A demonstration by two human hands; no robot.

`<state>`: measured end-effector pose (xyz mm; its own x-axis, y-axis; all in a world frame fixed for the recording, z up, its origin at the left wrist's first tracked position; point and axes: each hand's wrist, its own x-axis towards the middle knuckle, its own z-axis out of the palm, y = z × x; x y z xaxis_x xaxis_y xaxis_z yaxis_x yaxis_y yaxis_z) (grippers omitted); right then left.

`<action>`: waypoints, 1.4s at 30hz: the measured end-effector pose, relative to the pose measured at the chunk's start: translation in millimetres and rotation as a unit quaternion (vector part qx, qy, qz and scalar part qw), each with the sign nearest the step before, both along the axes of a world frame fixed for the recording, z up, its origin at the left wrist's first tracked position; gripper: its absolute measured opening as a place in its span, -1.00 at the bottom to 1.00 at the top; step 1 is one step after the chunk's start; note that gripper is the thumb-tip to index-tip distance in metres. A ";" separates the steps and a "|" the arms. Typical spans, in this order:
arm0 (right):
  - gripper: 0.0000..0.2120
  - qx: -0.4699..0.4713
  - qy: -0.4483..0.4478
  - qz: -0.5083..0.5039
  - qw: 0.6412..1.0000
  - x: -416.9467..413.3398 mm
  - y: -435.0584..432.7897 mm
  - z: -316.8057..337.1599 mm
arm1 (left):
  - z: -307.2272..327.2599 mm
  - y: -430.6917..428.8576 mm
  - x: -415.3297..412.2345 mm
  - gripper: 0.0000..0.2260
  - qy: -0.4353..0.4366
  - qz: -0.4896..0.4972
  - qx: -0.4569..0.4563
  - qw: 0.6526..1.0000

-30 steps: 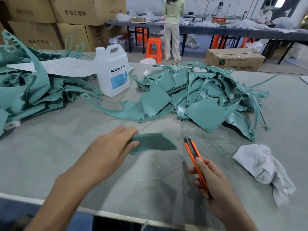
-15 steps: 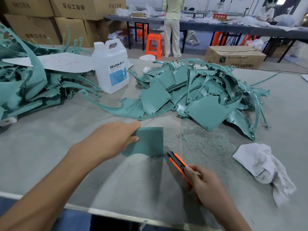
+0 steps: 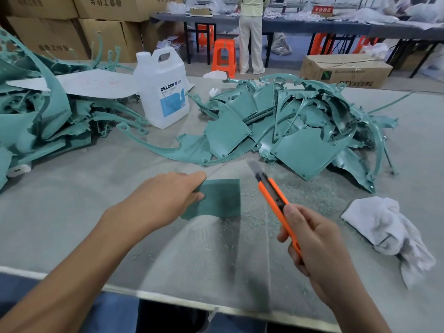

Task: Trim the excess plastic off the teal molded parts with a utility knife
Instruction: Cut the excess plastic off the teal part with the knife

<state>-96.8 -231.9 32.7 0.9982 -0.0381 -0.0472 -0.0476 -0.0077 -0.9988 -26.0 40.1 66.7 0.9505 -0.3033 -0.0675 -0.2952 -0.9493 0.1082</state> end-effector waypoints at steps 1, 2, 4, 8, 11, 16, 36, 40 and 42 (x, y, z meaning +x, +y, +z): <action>-0.76 -0.019 0.021 -0.013 1.000 1.3 1.3 -11.8 | 0.2 -0.2 0.4 -0.68 0.000 0.001 0.002 1.000; -0.76 -0.040 0.046 -0.018 0.998 1.1 4.5 -23.4 | 0.5 -0.3 0.9 -0.69 0.002 0.003 0.005 1.000; -0.76 -0.067 0.083 -0.005 0.994 -3.2 12.2 -43.5 | 0.8 -0.9 1.6 -0.70 0.008 0.005 0.008 1.000; -0.78 -0.050 0.061 0.001 0.997 -11.4 16.0 -38.9 | 2.7 -2.4 0.9 -0.71 0.013 0.005 0.008 1.000; -0.80 0.029 0.023 0.035 0.999 -14.6 9.3 -12.8 | 2.6 -1.7 -0.8 -0.69 0.008 0.009 -0.001 1.000; -0.81 -0.042 0.012 0.014 0.999 -10.8 -17.1 -7.2 | 4.1 -2.2 -3.2 -0.70 -0.014 0.000 -0.006 1.000; -0.89 -0.185 -0.218 -0.006 0.958 -8.2 28.7 0.0 | 21.2 -46.6 -68.1 -0.96 -0.351 0.077 -0.469 0.807; -0.66 -0.147 -0.197 -0.033 0.969 -21.5 45.0 -7.0 | -6.4 -68.5 -83.9 -0.46 -0.115 0.157 -0.631 0.751; -0.63 -0.163 -0.194 0.011 0.967 -31.5 55.0 -4.4 | -19.2 -78.4 -88.1 -0.08 -0.017 0.051 -0.603 0.796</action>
